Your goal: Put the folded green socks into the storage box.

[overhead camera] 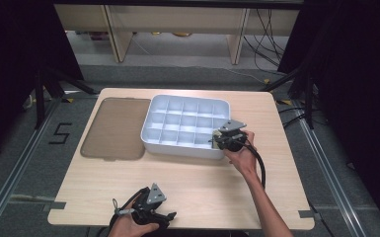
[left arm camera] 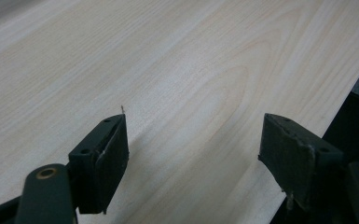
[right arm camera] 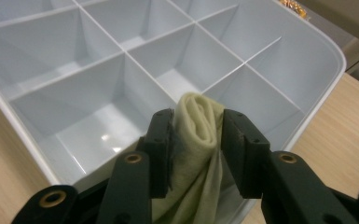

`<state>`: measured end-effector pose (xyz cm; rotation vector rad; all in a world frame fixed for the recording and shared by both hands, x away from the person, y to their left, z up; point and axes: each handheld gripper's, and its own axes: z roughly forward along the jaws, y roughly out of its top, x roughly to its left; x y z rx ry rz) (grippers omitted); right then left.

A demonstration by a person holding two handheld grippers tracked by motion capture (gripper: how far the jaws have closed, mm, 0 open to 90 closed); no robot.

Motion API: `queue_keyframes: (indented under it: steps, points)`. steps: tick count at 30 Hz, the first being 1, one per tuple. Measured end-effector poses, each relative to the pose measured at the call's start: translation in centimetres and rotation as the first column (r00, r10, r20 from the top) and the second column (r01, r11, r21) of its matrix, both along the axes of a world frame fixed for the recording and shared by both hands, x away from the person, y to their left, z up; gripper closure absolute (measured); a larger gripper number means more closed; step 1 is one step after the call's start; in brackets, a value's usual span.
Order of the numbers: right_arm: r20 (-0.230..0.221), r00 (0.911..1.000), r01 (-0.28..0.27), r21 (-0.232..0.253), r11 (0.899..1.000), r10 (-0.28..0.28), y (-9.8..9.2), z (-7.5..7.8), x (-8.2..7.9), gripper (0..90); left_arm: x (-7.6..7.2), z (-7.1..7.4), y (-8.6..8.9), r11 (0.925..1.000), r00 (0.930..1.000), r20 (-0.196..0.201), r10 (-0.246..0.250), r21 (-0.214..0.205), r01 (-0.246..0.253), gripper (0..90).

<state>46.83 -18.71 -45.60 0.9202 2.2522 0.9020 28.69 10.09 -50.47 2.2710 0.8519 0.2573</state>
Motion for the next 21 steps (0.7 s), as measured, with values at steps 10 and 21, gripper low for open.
queue_keyframes:
  steps: [10,21]
  points:
    - [0.014,0.9999,-0.006,0.043,0.999,0.006,-0.1,2.1,0.0,83.5,0.0,0.0,0.0,1.0,0.9999,0.01,0.001,0.007,-0.001,23.5]
    - [-0.098,0.9945,0.036,-0.012,0.999,-0.037,0.1,0.7,0.7,87.3,0.0,0.1,0.0,0.9999,1.0,0.003,0.009,-0.004,-0.009,23.5]
